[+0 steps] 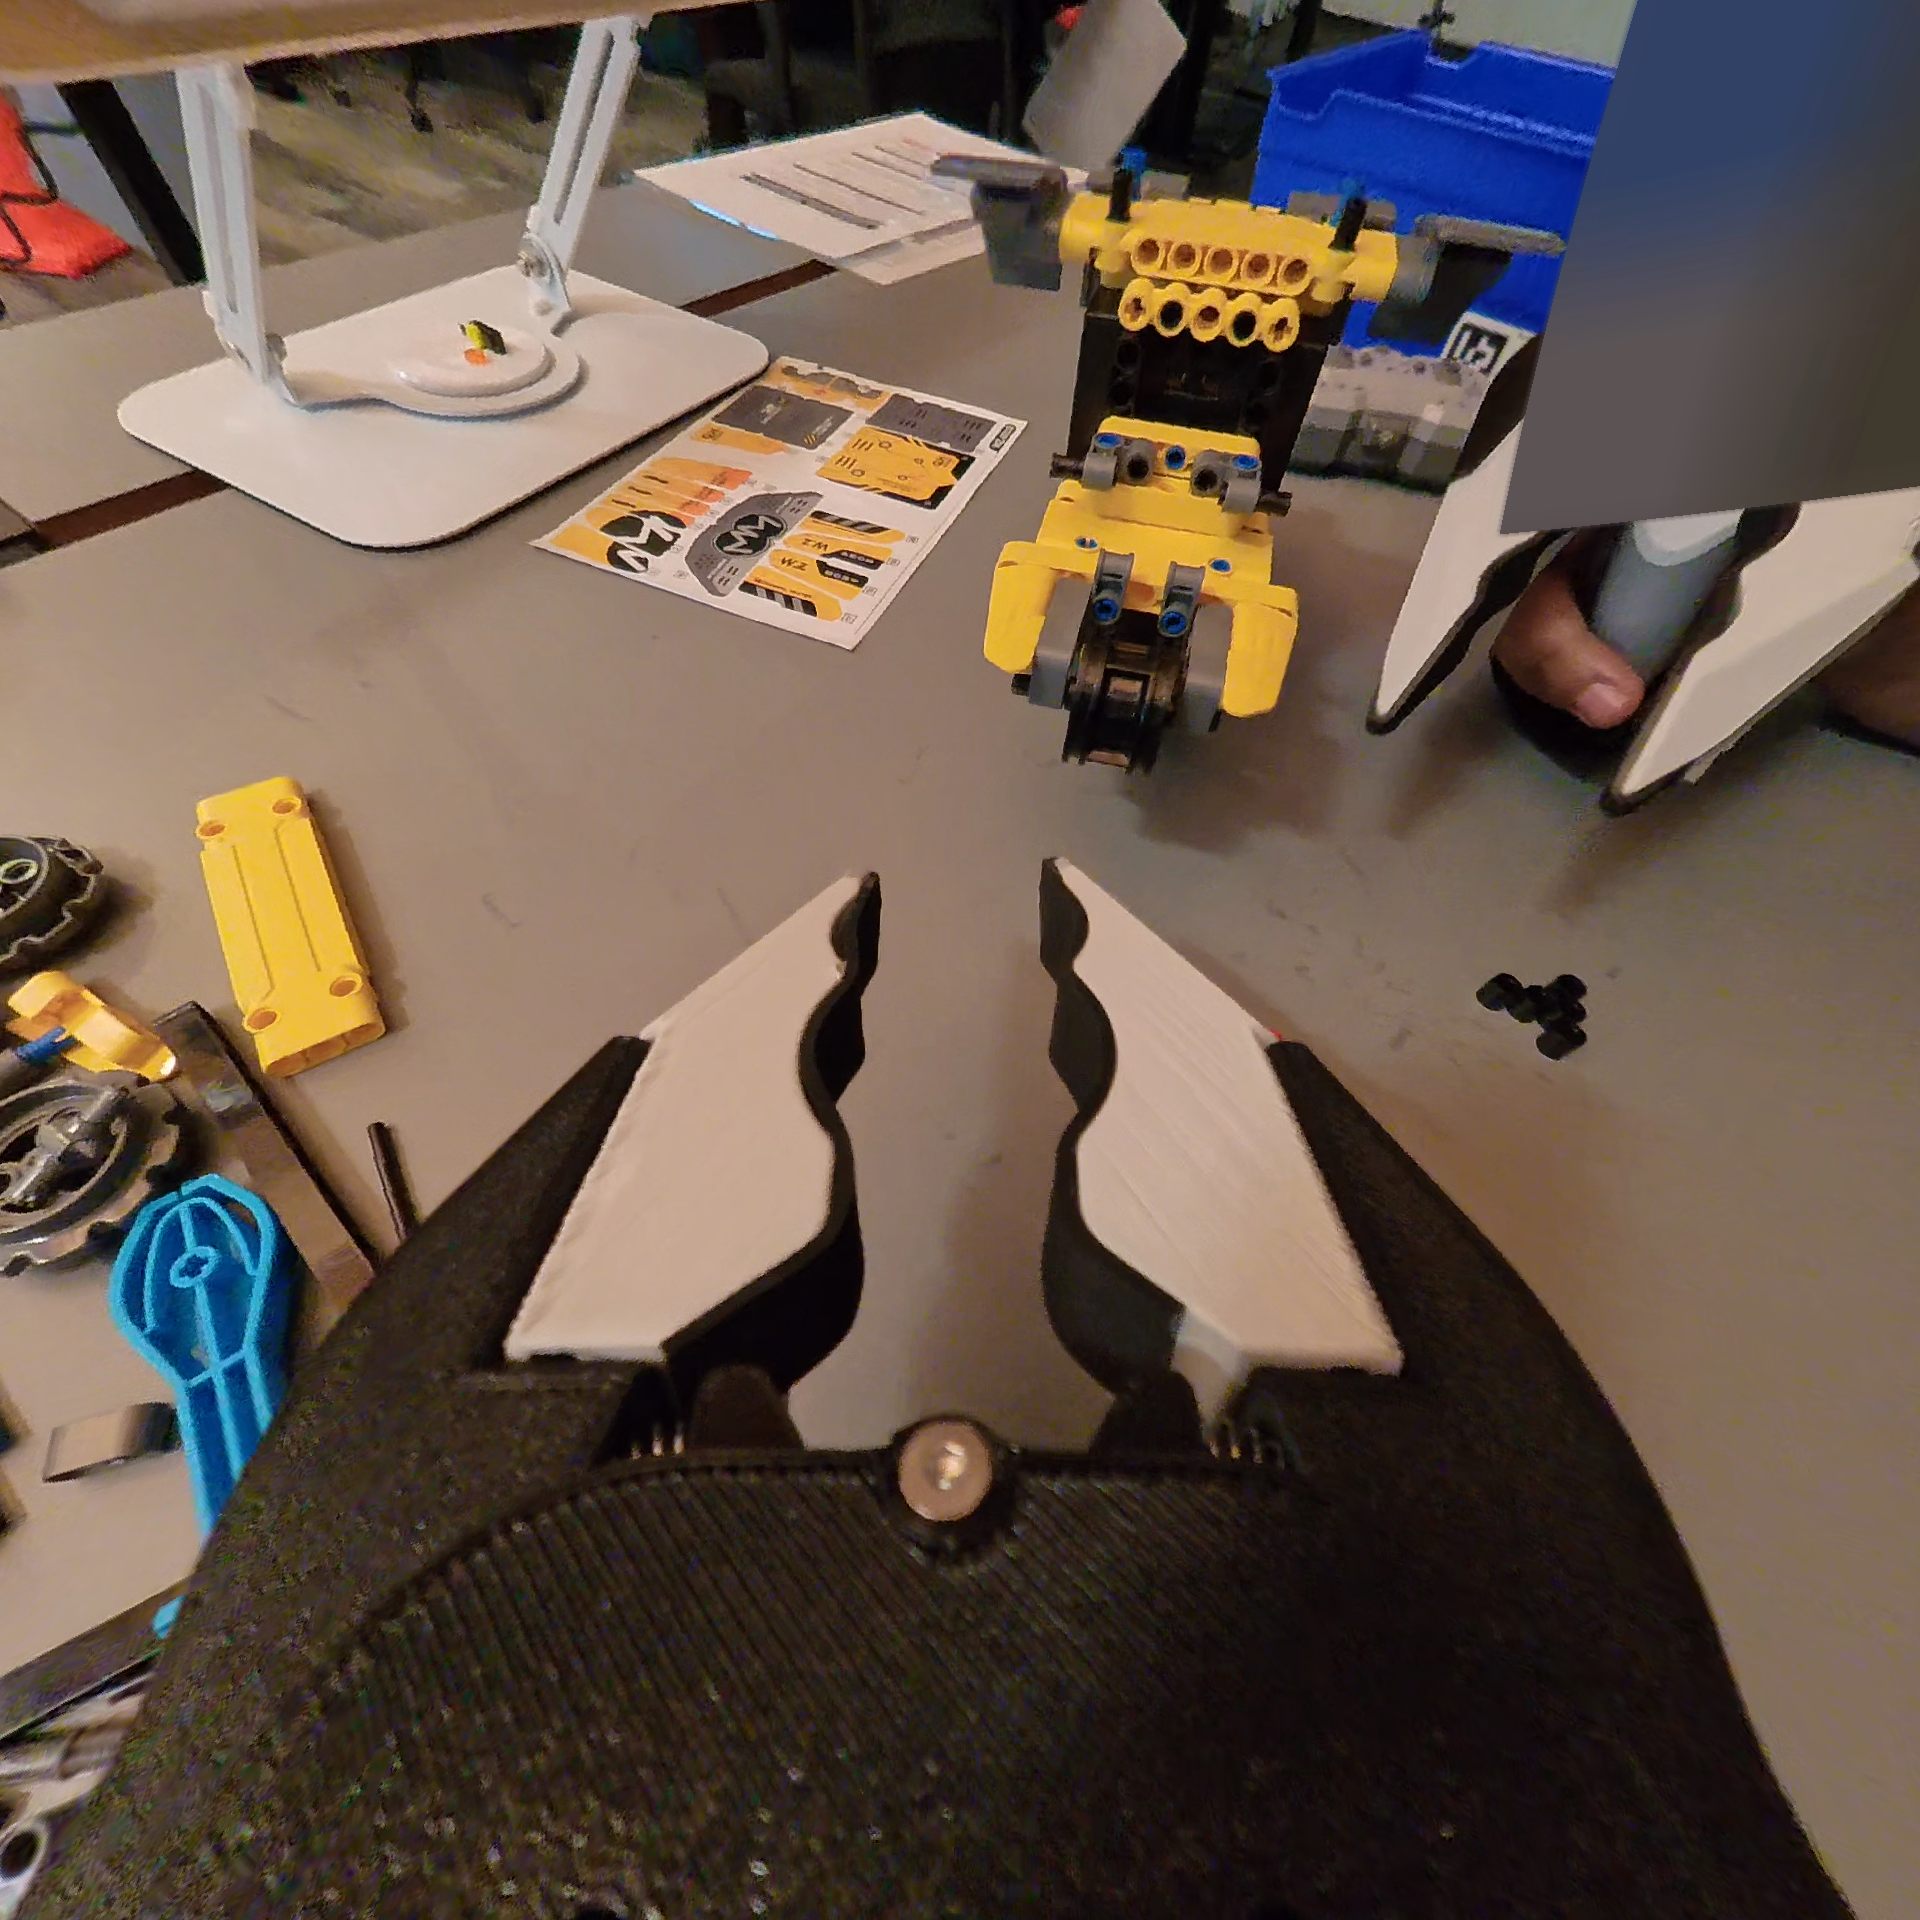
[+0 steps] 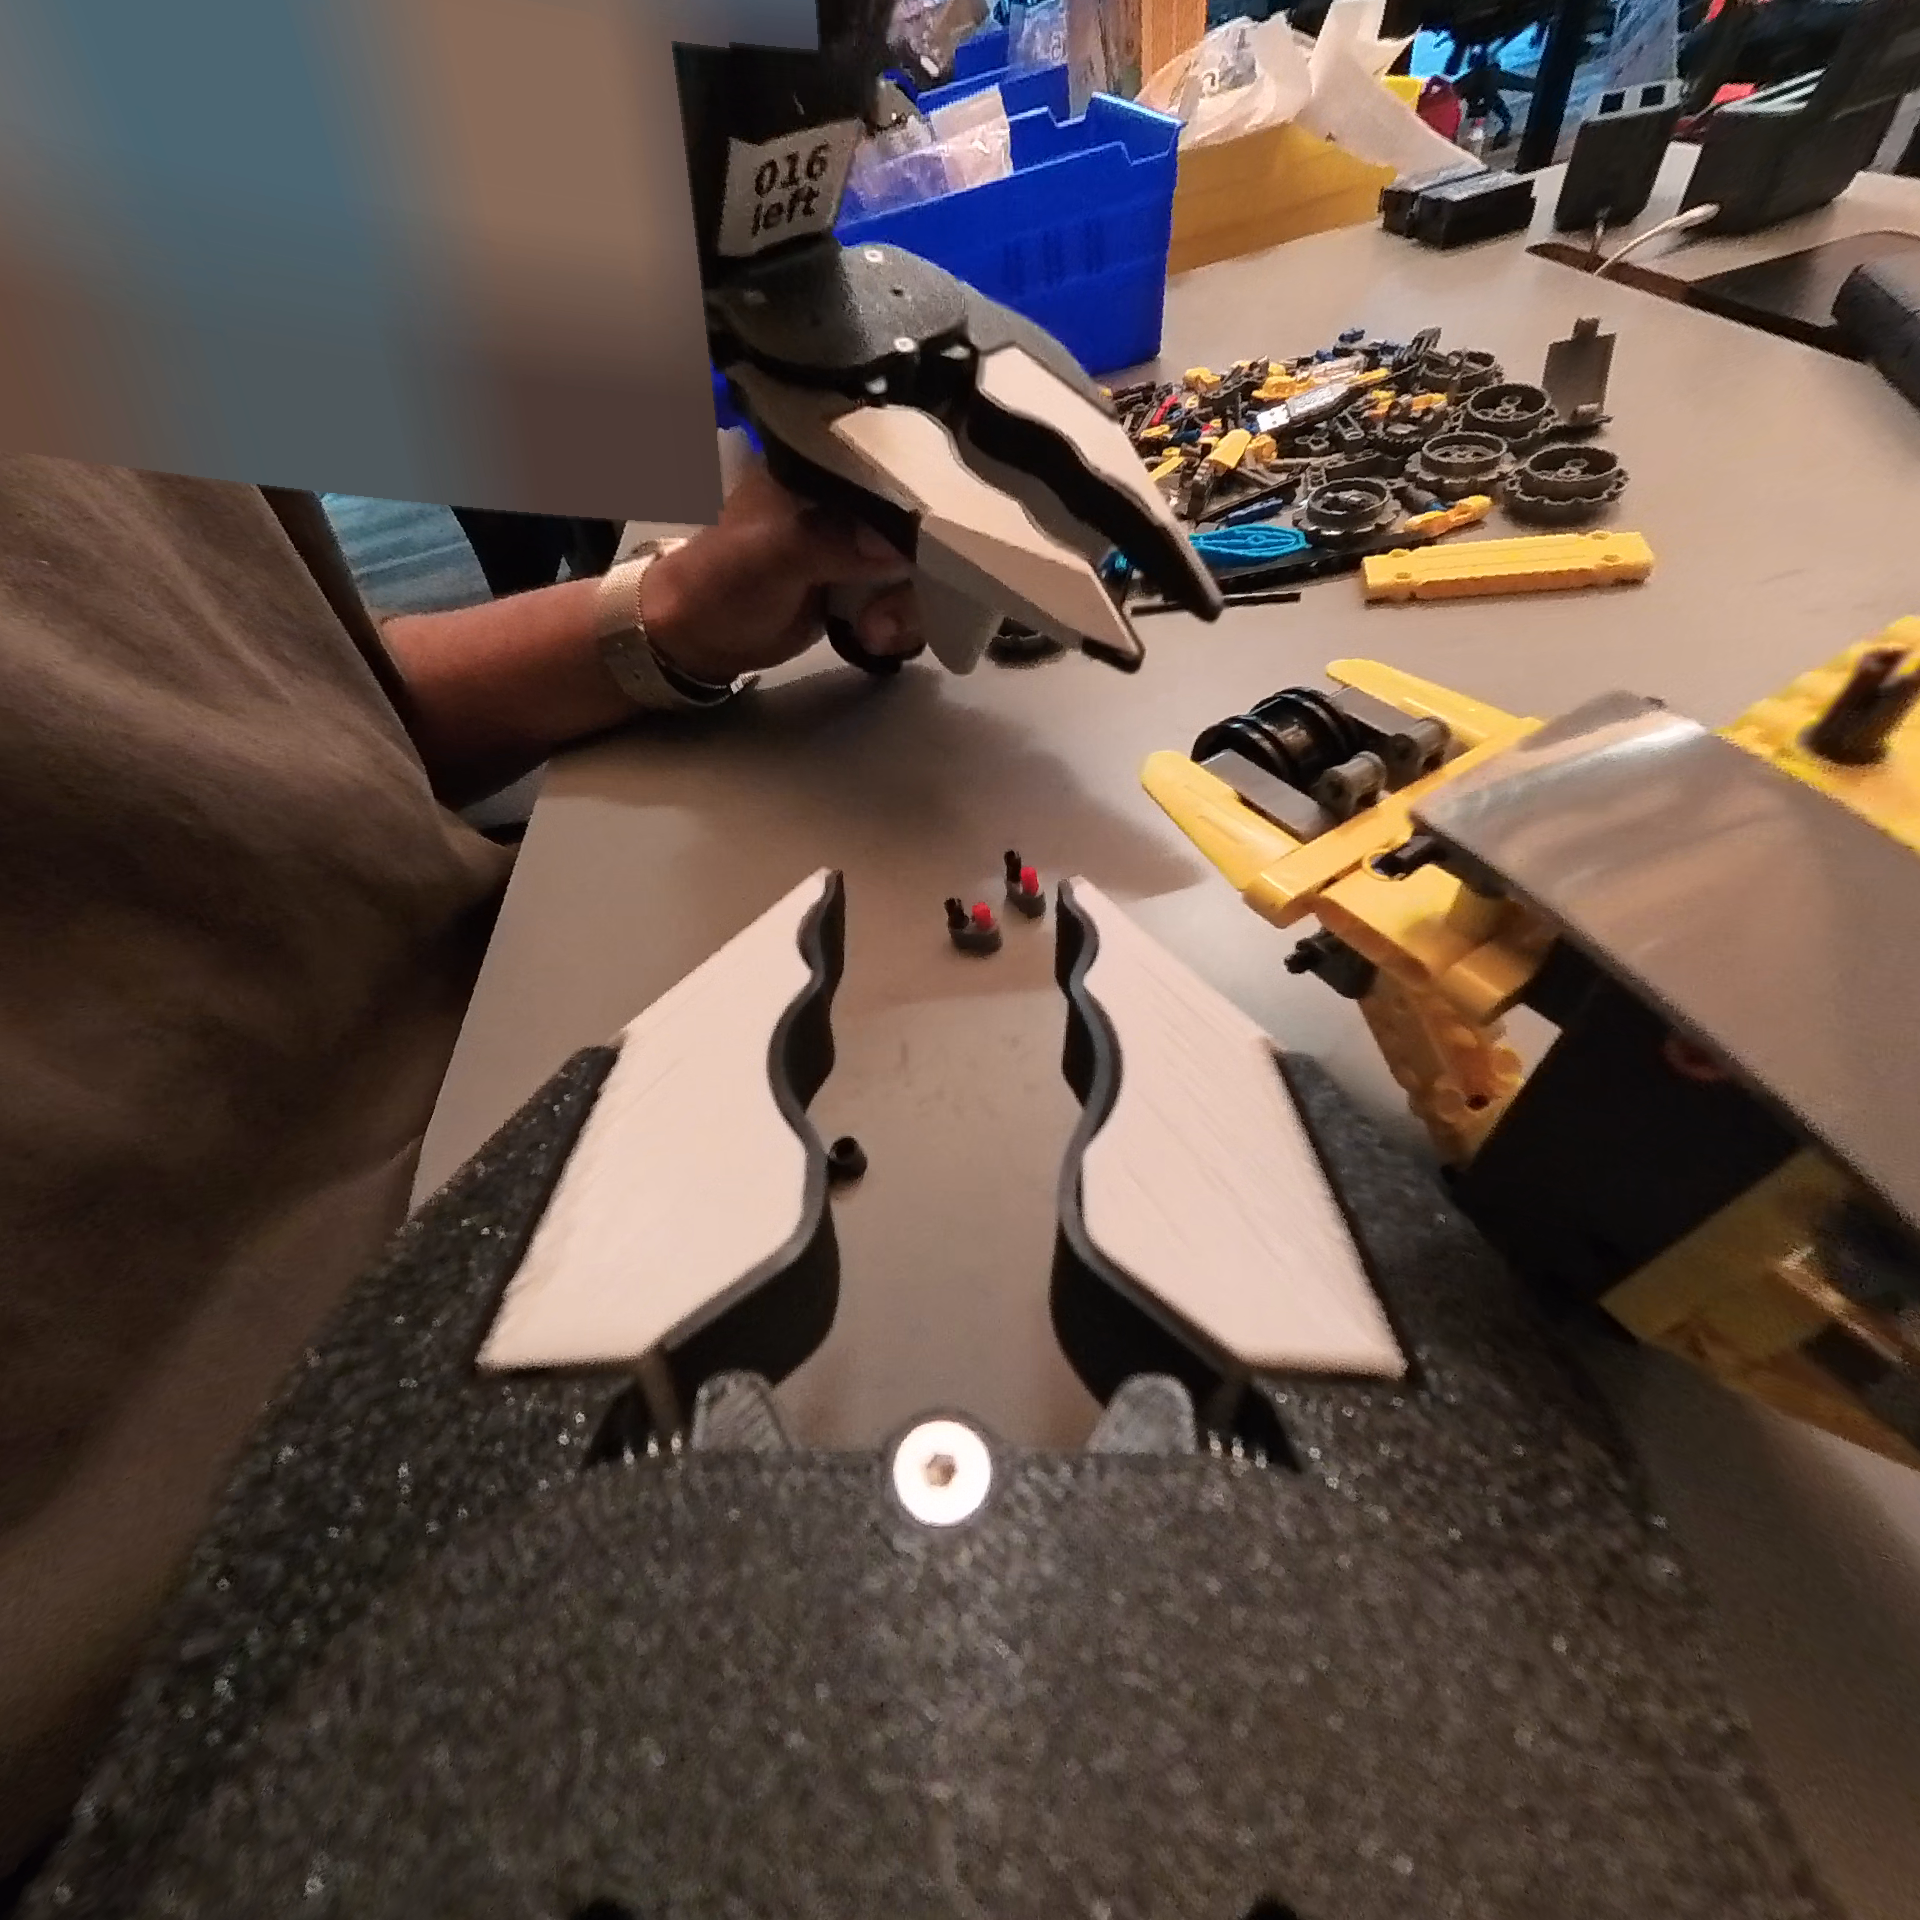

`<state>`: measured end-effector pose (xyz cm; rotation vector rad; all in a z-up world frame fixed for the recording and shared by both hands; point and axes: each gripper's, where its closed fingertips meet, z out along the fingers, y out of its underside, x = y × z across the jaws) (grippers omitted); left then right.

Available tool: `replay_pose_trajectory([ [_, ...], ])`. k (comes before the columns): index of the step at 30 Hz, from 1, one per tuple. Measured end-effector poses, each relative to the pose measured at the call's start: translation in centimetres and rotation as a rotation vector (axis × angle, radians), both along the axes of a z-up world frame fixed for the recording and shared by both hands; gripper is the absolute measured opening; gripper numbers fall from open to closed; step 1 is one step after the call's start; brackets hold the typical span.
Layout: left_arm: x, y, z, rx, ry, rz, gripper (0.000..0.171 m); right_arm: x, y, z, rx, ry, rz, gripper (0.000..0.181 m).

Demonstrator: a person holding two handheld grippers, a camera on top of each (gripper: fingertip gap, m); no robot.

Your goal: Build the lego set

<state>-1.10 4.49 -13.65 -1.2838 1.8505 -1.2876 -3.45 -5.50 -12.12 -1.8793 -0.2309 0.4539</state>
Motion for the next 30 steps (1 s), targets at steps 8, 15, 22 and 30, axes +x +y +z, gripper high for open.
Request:
replay_pose_trajectory([
  [8,0.8,0.3,-0.9,-0.005,0.057,0.011,0.029,1.2,0.1,0.4,0.009,0.034,-0.06,0.038],
  [15,1.1,0.8,-0.9,-0.087,0.089,0.012,0.033,2.4,-0.1,0.8,0.02,0.11,-0.096,0.038],
  [22,1.2,1.2,-0.6,-0.169,0.099,0.011,0.037,2.7,0.0,0.6,0.013,0.13,-0.107,0.038],
  [30,1.3,1.1,-1.1,-0.159,0.126,0.011,0.039,2.6,0.3,-0.3,-0.041,0.116,-0.105,0.037],
])
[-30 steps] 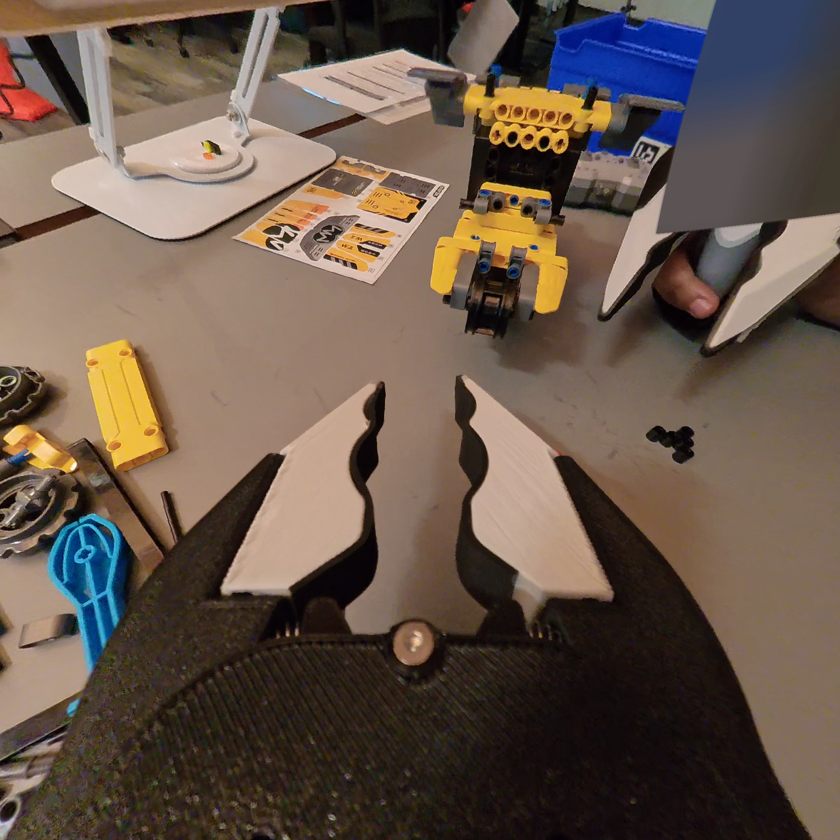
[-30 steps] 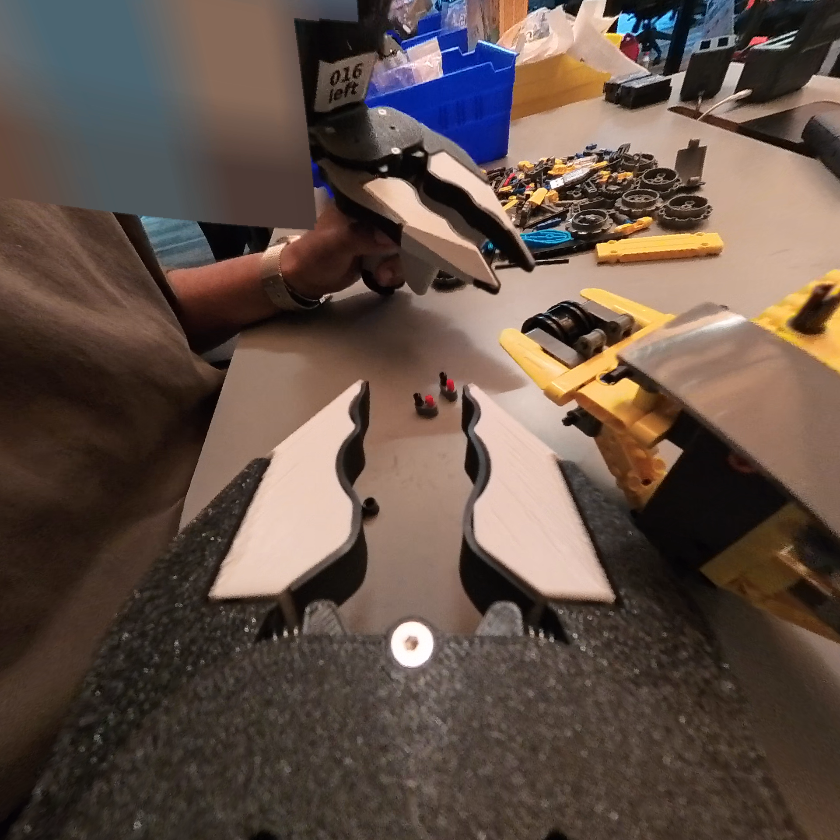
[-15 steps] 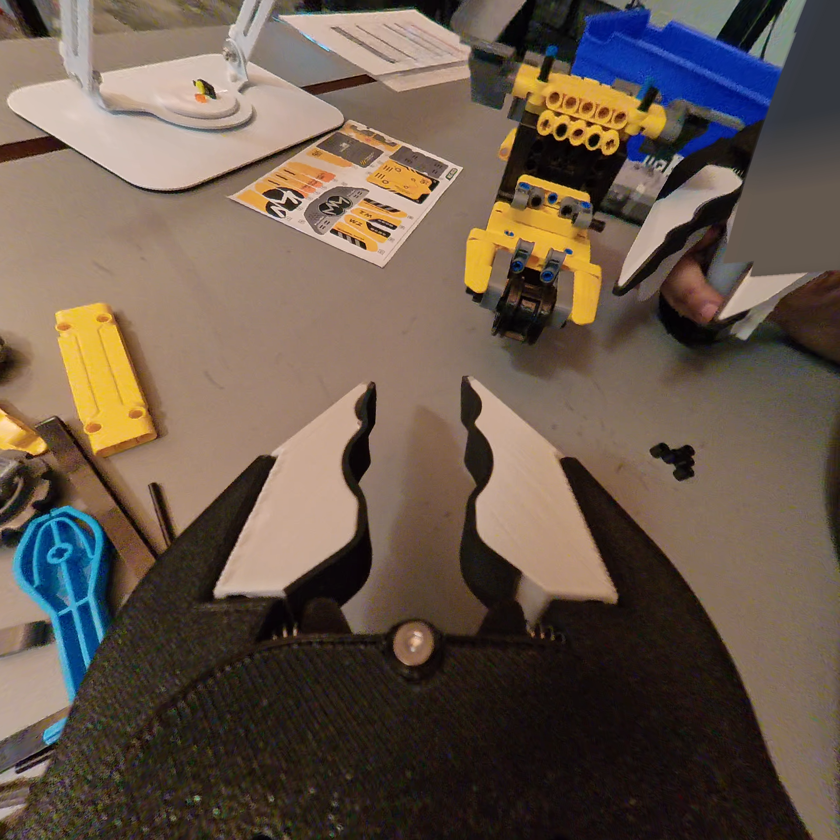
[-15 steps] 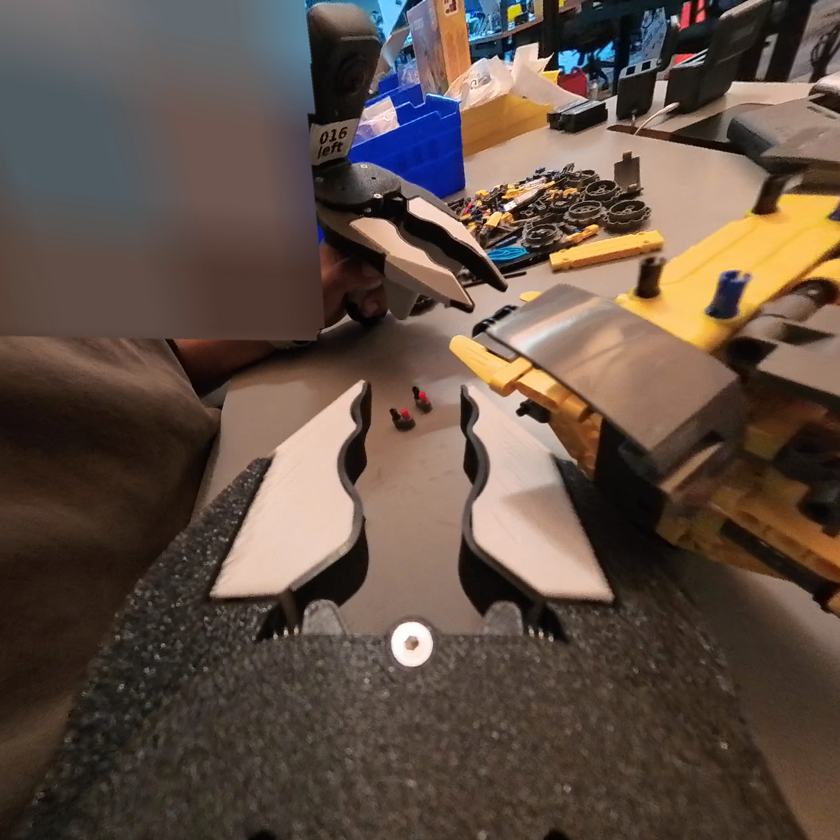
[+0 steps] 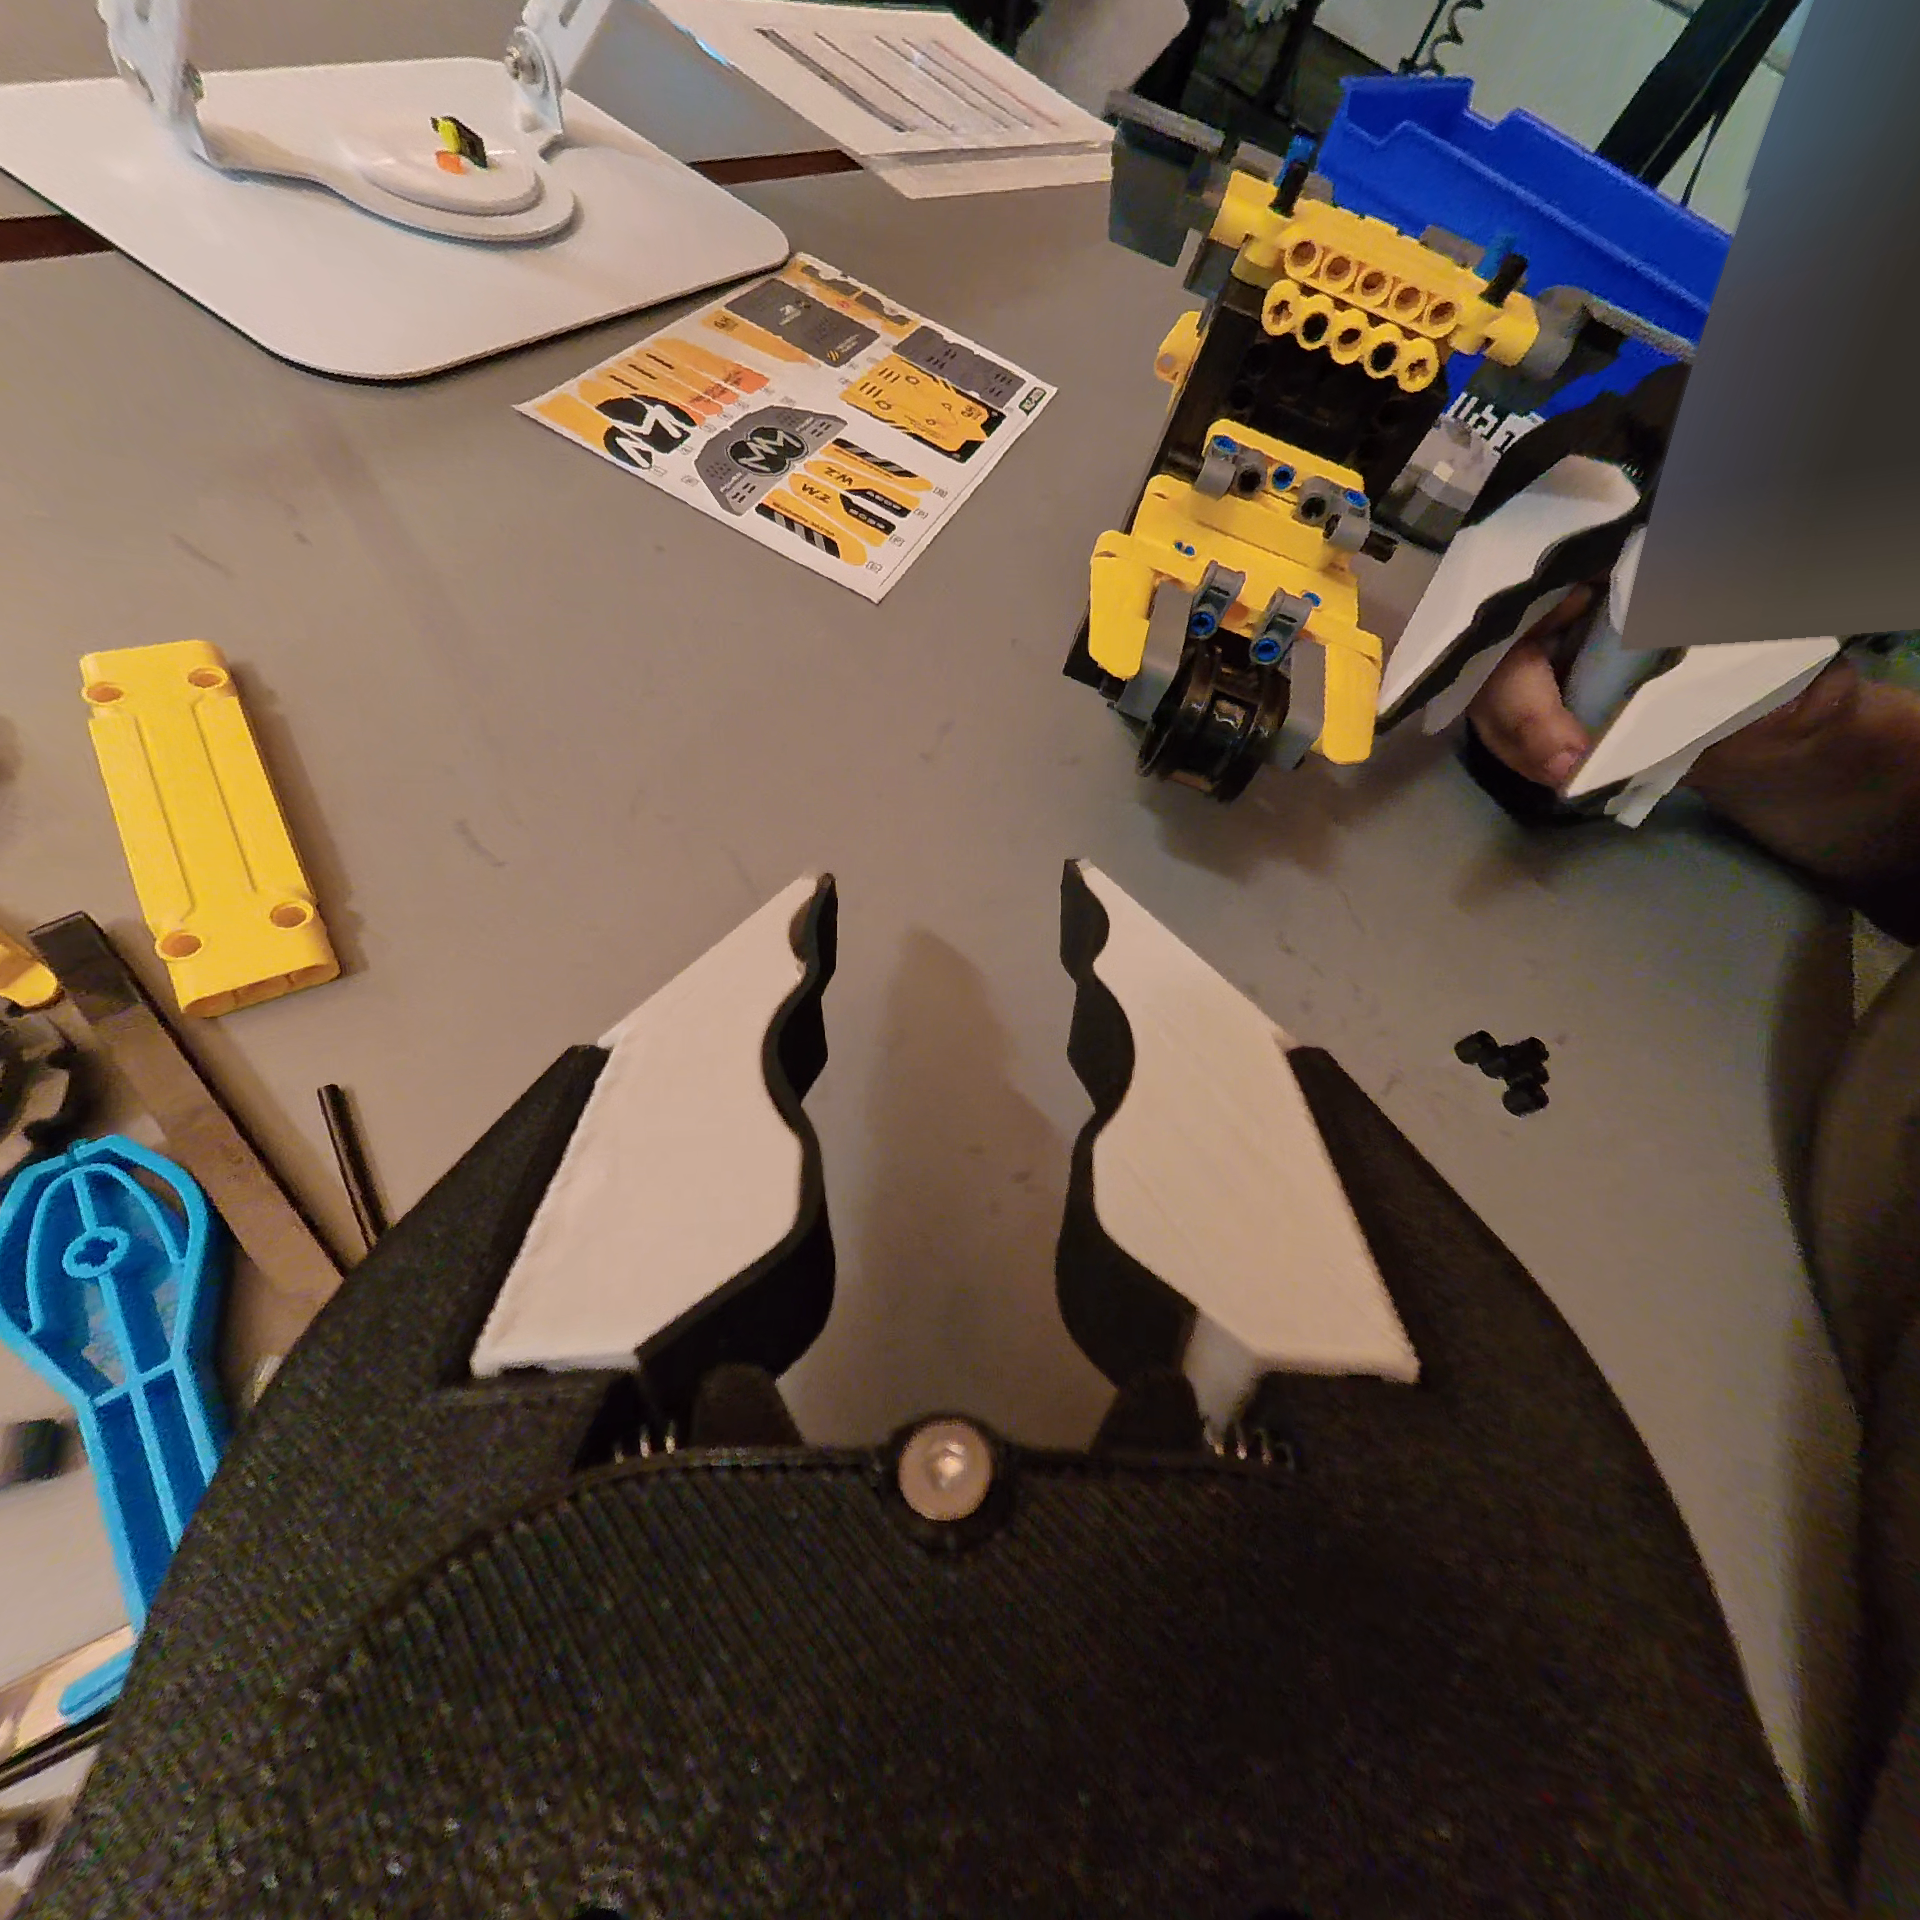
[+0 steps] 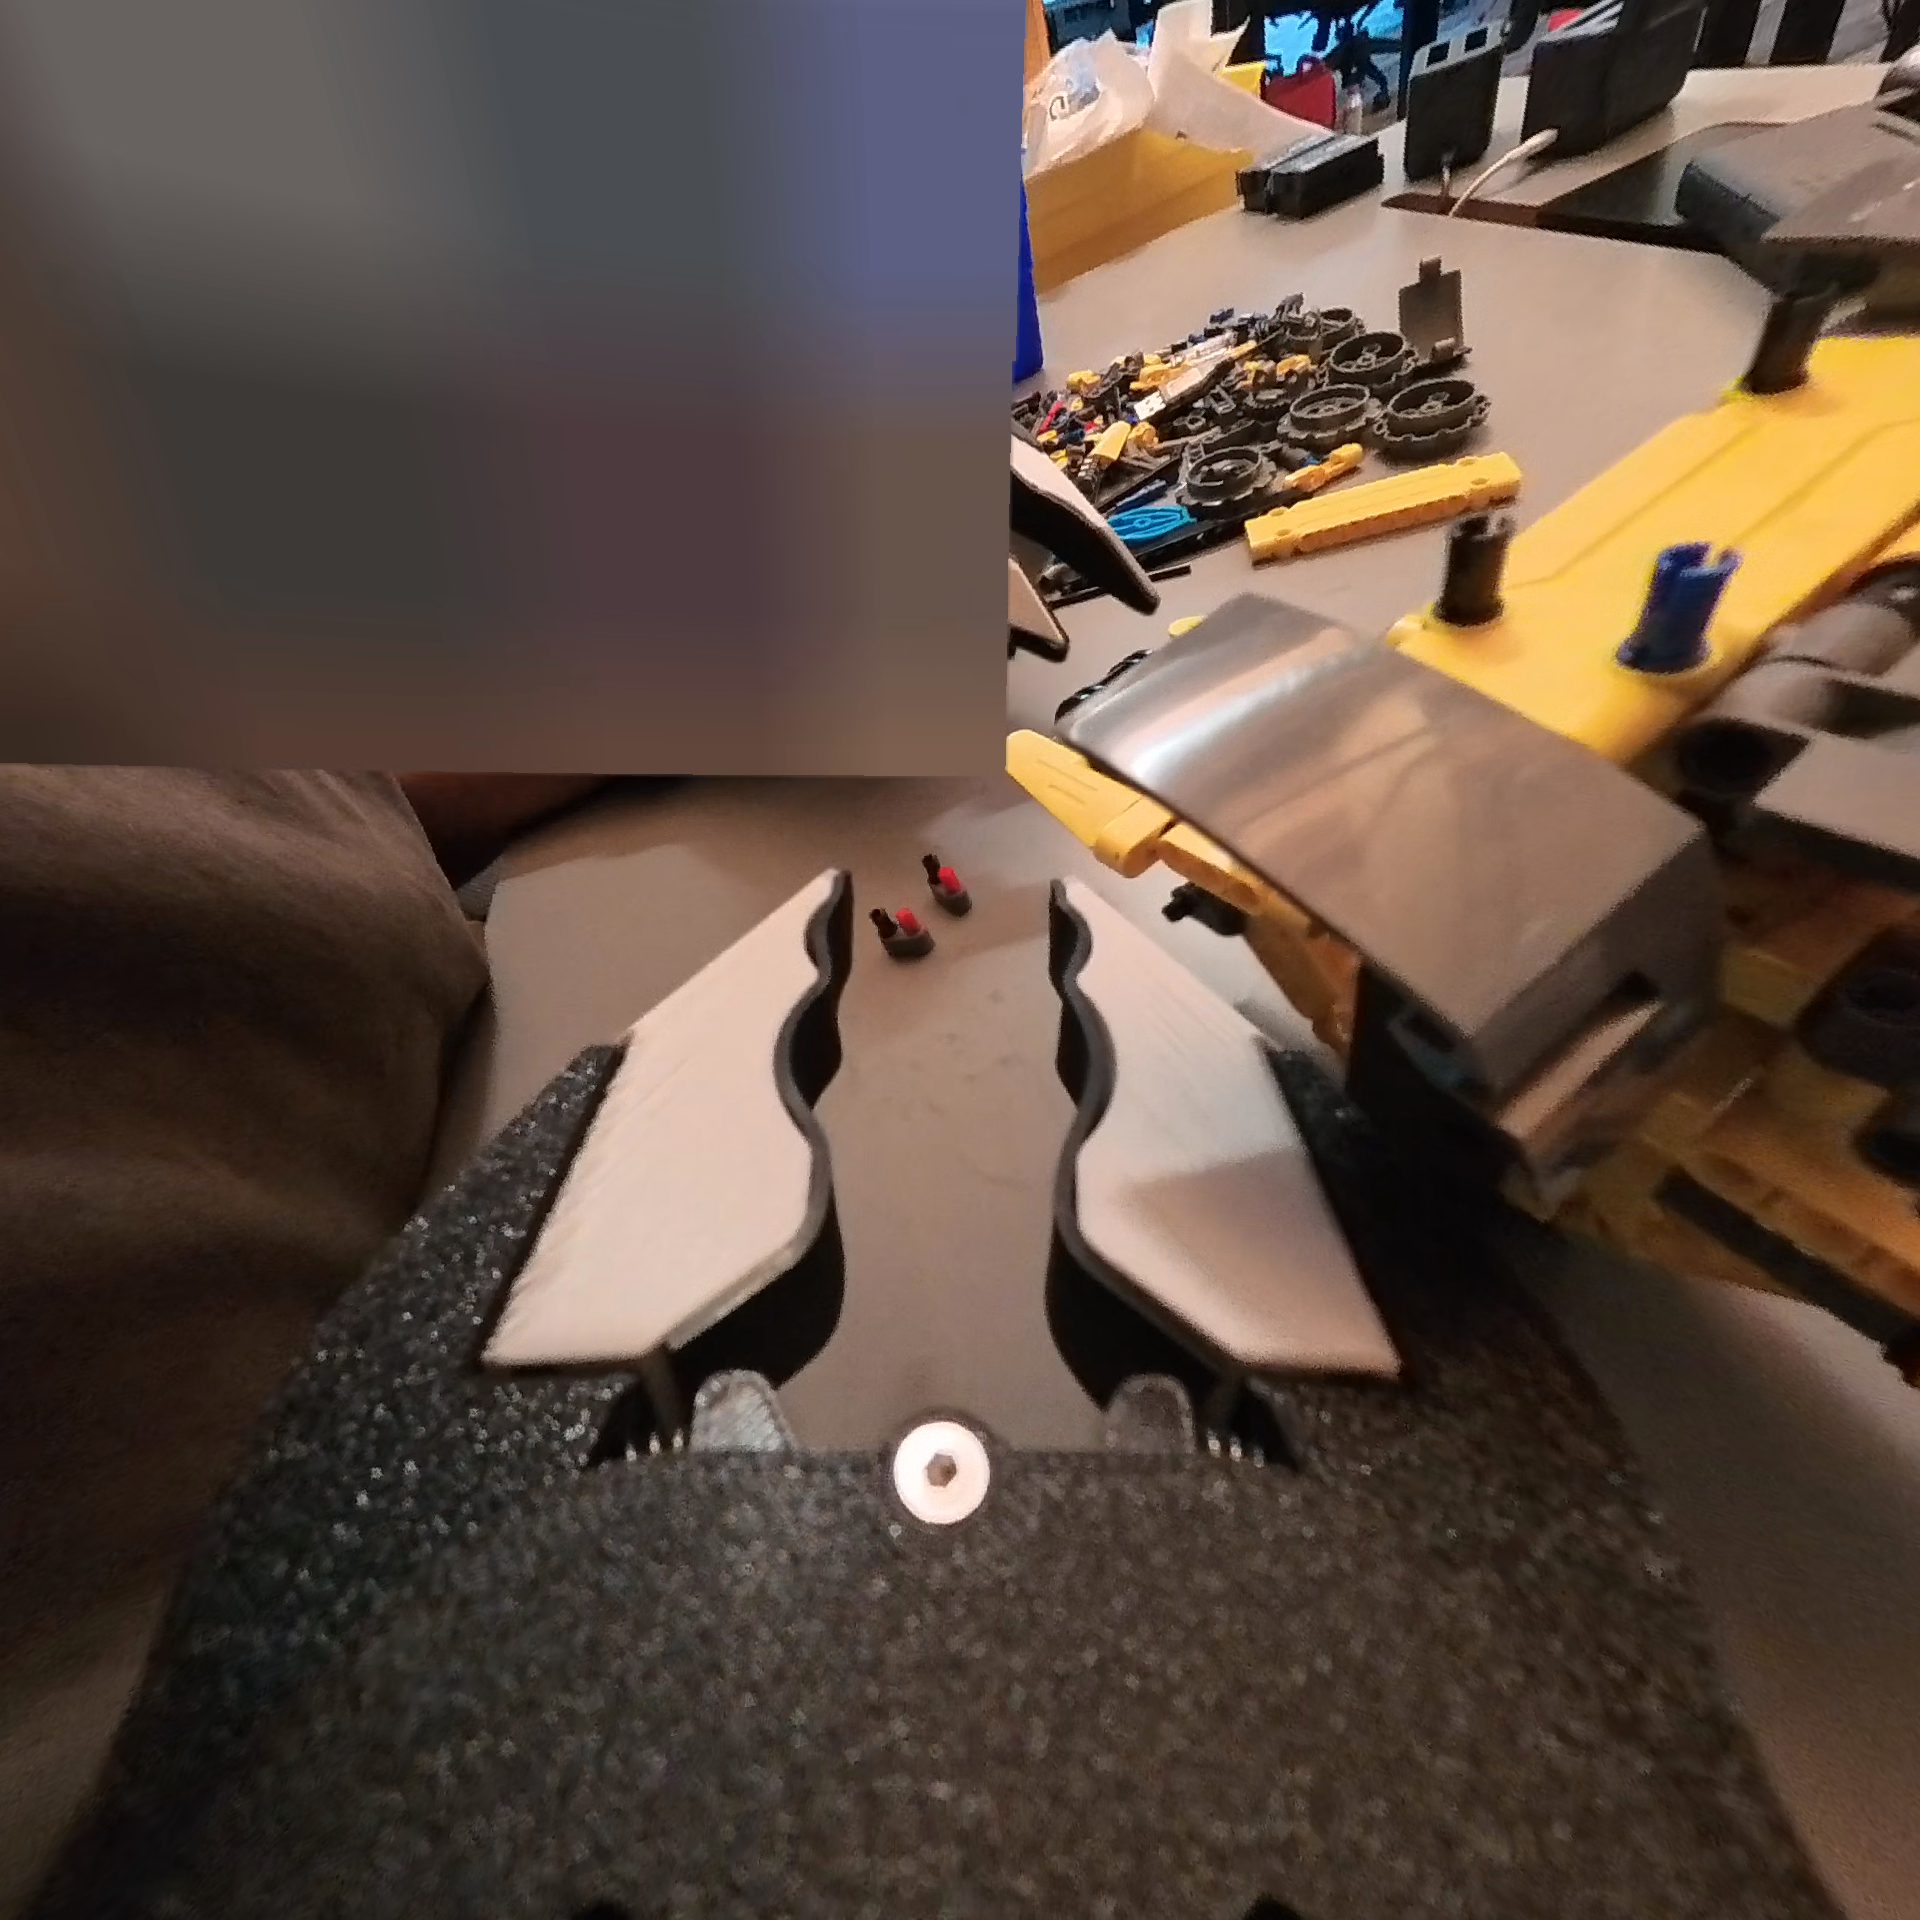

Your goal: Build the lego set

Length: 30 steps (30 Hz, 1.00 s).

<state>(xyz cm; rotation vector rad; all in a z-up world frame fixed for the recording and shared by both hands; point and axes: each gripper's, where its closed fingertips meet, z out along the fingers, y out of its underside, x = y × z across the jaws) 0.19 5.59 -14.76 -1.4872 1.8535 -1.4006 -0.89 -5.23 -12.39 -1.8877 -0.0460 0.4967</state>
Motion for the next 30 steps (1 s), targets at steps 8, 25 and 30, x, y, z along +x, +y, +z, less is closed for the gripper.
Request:
replay_pose_trajectory([
  [8,0.08,0.18,0.01,-0.03,0.01,0.003,0.041,0.24,0.09,-0.27,-0.021,0.037,0.0,0.033],
  [25,0.11,0.24,-0.11,-0.05,0.024,0.002,0.044,0.15,0.2,-0.79,-0.055,0.046,0.012,0.029],
  [30,0.13,0.28,-0.1,-0.055,0.026,0.003,0.044,0.16,0.2,-0.79,-0.055,0.047,0.012,0.029],
])
